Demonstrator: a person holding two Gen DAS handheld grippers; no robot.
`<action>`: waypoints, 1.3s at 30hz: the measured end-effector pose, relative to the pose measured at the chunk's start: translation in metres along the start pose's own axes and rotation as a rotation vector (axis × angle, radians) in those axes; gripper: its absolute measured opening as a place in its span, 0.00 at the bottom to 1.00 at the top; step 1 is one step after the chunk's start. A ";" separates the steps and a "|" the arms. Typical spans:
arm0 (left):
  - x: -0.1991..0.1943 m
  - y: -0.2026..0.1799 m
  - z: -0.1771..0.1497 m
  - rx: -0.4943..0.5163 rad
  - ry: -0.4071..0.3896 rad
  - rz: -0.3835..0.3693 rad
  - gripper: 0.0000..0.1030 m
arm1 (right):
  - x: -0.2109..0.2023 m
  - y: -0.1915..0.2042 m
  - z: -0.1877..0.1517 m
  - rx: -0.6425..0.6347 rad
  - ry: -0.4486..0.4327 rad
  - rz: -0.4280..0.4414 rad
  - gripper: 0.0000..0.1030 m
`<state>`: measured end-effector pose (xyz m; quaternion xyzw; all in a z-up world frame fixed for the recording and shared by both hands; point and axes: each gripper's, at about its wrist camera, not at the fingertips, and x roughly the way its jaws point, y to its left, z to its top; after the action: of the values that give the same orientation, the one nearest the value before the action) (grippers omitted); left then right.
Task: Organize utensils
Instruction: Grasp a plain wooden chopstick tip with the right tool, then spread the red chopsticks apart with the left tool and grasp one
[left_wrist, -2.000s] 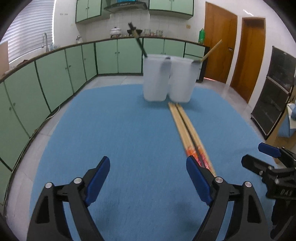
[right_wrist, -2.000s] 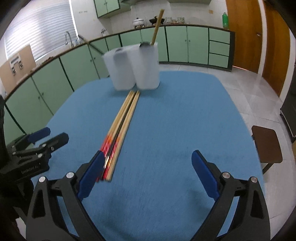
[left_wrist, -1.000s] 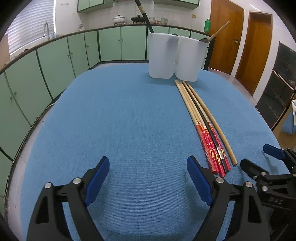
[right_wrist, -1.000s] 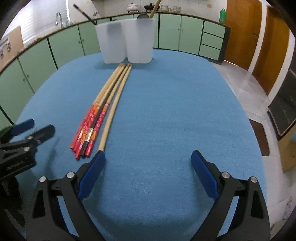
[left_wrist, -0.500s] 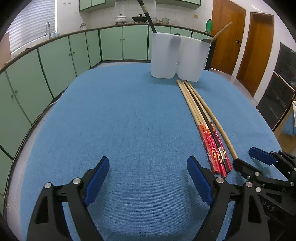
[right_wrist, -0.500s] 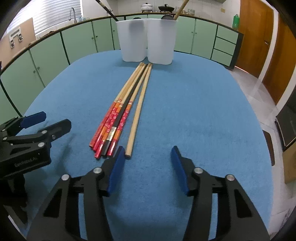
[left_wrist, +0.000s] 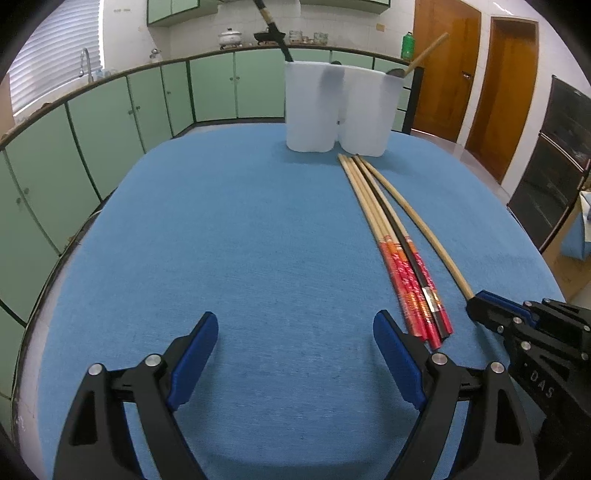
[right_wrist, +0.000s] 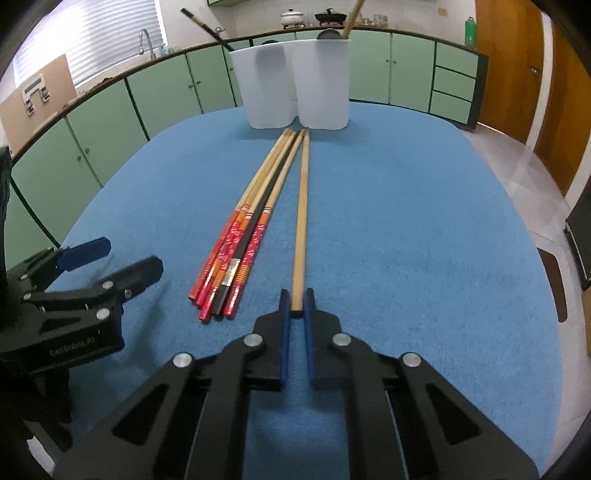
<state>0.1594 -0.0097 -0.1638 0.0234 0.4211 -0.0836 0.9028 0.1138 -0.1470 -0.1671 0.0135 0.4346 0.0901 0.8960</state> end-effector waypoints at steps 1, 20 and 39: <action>0.000 -0.003 0.000 0.007 0.002 -0.004 0.82 | -0.001 -0.002 -0.001 -0.001 -0.002 -0.010 0.06; 0.002 -0.028 -0.004 0.044 0.049 -0.019 0.86 | -0.004 -0.030 -0.004 0.058 -0.007 -0.023 0.06; -0.010 0.004 -0.011 -0.020 0.034 0.038 0.86 | -0.003 -0.029 -0.003 0.048 -0.004 -0.032 0.07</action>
<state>0.1457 -0.0034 -0.1635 0.0237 0.4366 -0.0616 0.8973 0.1139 -0.1759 -0.1701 0.0283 0.4352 0.0655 0.8975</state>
